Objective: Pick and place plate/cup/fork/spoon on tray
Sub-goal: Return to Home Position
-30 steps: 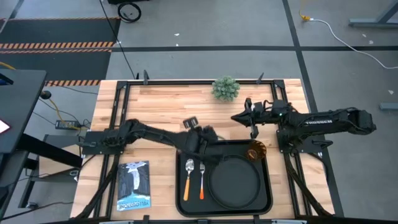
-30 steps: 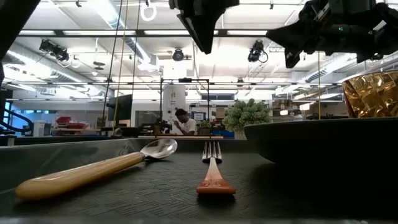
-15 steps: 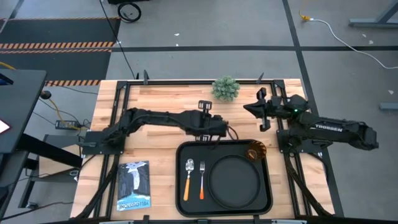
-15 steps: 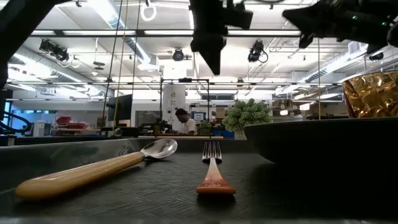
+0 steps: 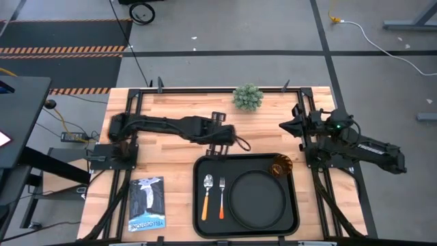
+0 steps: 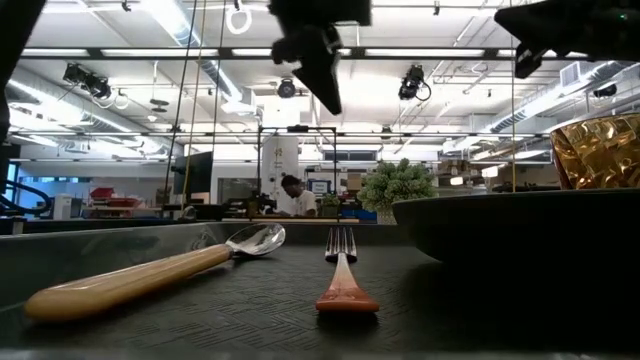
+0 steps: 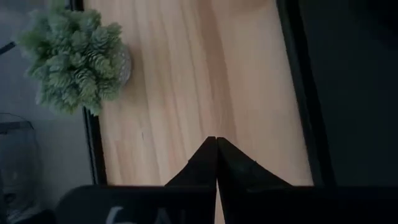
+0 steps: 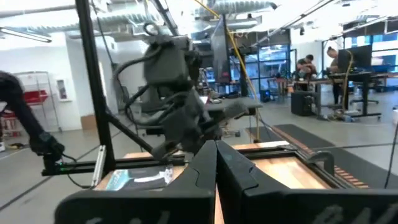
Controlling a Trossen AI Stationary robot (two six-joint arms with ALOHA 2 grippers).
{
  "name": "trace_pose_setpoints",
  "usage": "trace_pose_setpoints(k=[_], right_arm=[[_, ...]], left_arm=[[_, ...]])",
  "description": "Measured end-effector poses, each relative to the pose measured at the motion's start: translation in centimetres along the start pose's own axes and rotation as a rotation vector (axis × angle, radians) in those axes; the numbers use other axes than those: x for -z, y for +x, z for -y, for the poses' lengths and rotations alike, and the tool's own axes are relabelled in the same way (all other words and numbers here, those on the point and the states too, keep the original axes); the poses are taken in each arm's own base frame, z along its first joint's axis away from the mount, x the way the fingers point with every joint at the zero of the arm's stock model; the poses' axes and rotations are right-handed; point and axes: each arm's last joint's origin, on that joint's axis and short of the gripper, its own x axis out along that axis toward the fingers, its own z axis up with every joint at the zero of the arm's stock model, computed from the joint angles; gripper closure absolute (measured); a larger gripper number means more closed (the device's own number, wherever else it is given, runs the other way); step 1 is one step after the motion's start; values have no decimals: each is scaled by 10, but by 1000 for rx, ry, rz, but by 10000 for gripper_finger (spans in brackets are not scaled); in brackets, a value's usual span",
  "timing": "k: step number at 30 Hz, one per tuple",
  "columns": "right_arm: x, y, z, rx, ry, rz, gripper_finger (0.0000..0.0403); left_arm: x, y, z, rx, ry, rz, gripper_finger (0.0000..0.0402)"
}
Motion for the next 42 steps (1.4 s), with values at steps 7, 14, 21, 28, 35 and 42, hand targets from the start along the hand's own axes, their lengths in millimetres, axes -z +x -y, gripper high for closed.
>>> trace_pose_setpoints(k=[7,14,21,28,35,42], right_arm=[[15,-8,-3,-16,-16,8,396],[45,-9,1,-27,79,21,396],[57,-11,2,-34,139,28,396],[56,-11,3,9,146,42,396],[58,-9,3,89,181,47,396],[59,-7,-6,59,202,49,396]], left_arm=[[39,-21,9,119,-97,246,397],[86,-43,11,218,-224,482,396],[144,-48,16,232,-416,671,396],[194,-45,35,234,-580,819,395],[236,-36,57,131,-700,909,397],[264,-32,73,138,-751,1020,397]])
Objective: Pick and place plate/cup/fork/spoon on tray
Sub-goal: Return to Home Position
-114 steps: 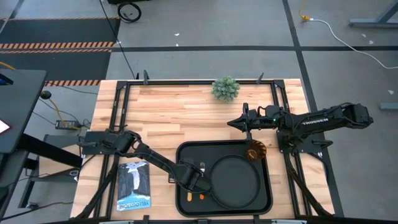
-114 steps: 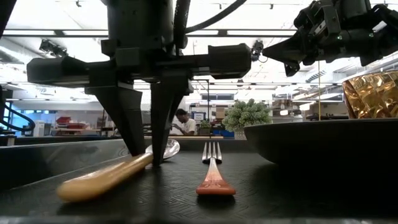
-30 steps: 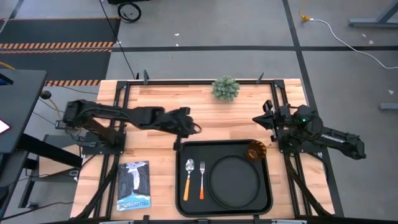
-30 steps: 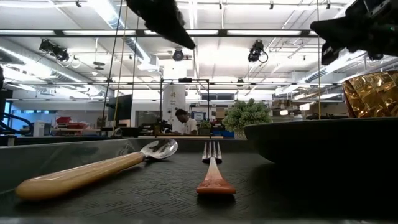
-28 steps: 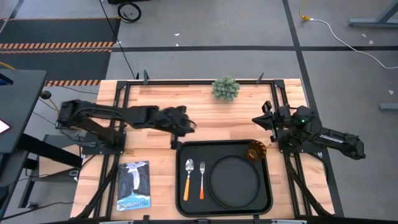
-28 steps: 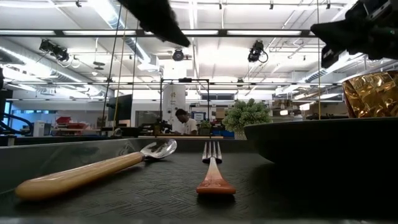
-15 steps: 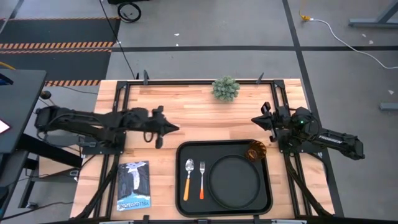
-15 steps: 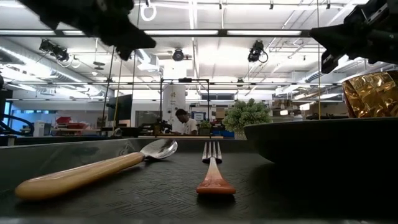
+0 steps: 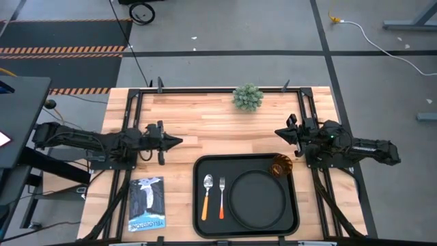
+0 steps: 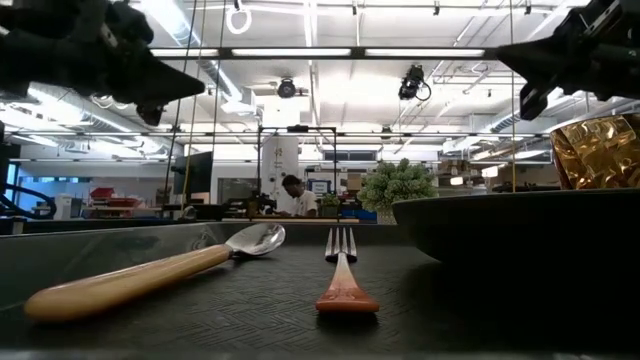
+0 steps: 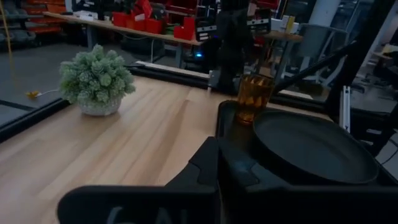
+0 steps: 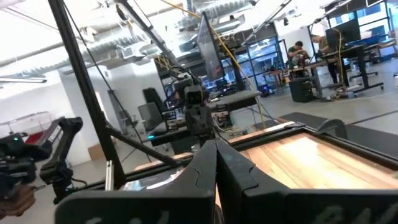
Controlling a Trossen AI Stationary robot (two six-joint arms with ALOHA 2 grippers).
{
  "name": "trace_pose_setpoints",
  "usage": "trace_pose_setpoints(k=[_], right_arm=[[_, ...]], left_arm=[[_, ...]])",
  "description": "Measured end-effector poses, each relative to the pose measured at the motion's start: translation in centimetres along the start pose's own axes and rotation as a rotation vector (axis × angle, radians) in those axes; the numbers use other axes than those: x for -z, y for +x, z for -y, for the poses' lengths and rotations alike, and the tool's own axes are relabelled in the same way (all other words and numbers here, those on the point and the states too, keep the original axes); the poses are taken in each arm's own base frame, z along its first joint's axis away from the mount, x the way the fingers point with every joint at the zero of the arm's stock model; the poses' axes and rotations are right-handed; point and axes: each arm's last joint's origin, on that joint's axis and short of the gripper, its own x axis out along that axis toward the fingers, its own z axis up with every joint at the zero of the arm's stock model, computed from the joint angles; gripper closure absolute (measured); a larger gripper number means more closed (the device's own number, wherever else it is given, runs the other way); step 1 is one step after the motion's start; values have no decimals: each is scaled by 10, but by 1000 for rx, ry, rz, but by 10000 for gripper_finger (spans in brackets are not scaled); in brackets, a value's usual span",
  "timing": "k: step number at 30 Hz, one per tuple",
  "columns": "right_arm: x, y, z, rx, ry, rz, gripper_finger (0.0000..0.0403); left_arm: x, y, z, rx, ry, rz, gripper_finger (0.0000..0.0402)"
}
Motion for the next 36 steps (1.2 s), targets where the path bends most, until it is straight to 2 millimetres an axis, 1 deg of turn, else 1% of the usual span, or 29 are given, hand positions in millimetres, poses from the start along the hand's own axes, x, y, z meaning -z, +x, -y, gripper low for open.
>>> trace_pose_setpoints(k=[4,7,14,18,24,27,29,32,36], right_arm=[[2,1,-6,0,-4,1,396],[4,1,-11,-8,-5,-6,396],[7,0,-21,-43,-6,-25,396],[9,-1,-27,-110,16,-44,396],[12,-3,-36,-254,105,-103,395],[15,-4,-37,-262,130,-138,395],[15,-4,-36,-251,119,-132,394],[15,-4,-36,-249,49,-130,391],[15,-4,-36,-252,27,-121,390]], left_arm=[[9,-7,-2,1,-19,8,397],[13,-11,-3,-12,-23,29,398],[12,-15,-1,-20,50,54,398],[11,-18,-1,1,119,57,398],[12,-21,-1,20,197,45,399],[10,-24,-2,21,220,64,399],[12,-27,-3,23,229,87,399],[17,-34,-5,26,218,136,399],[16,-42,-5,76,171,160,399]])
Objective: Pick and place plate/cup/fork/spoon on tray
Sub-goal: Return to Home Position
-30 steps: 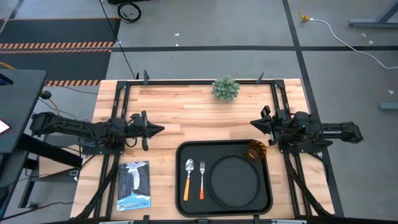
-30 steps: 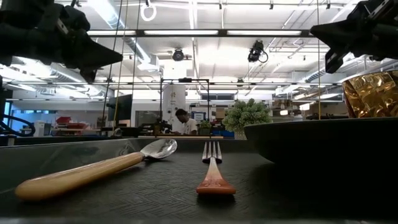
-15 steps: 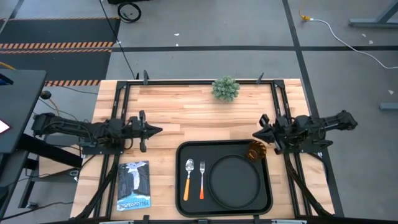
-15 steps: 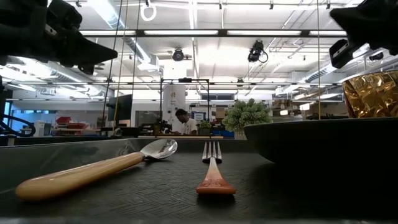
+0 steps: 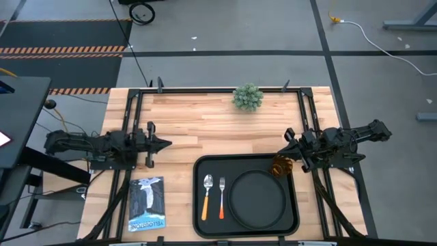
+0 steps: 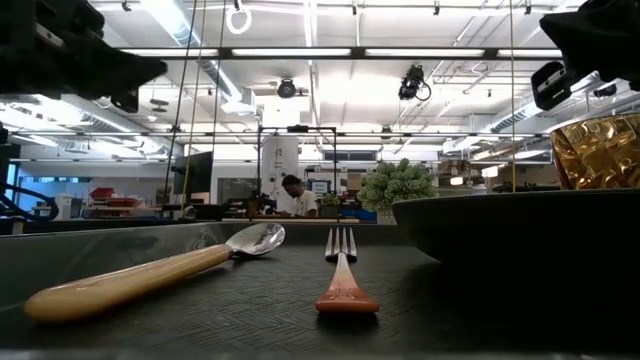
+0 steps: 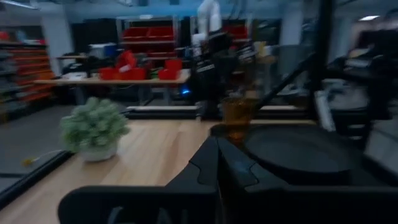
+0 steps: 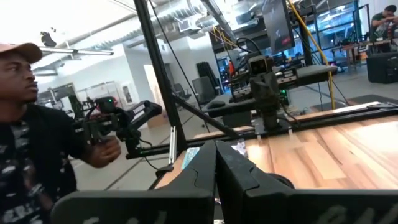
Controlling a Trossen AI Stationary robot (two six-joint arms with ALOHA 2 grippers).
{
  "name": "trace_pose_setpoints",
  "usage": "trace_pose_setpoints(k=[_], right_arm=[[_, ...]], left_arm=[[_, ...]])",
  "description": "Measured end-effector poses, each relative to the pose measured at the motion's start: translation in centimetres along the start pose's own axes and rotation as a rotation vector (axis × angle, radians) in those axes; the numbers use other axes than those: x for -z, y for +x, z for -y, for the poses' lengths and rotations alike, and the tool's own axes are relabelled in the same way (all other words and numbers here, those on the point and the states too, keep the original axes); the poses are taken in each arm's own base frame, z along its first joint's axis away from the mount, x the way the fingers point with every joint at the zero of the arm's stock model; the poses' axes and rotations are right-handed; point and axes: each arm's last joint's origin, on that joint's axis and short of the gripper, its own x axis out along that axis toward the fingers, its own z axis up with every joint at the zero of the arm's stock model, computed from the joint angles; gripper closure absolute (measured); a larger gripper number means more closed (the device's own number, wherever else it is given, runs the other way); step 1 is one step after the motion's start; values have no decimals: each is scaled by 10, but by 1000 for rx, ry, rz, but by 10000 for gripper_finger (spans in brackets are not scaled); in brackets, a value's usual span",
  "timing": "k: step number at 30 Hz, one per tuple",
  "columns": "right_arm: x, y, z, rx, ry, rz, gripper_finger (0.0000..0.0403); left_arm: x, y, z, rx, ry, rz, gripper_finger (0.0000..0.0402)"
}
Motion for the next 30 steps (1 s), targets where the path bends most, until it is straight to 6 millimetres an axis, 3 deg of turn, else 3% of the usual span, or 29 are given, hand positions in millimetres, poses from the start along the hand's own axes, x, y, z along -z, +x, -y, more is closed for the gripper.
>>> trace_pose_setpoints(k=[8,16,30], right_arm=[[0,0,0,-1,-1,2,390],[0,0,0,-1,-2,3,388],[0,0,0,-1,-2,3,388]], left_arm=[[0,-5,2,36,-116,2,374],[9,-5,2,34,-59,-90,365],[9,-5,2,34,-54,-86,367]])
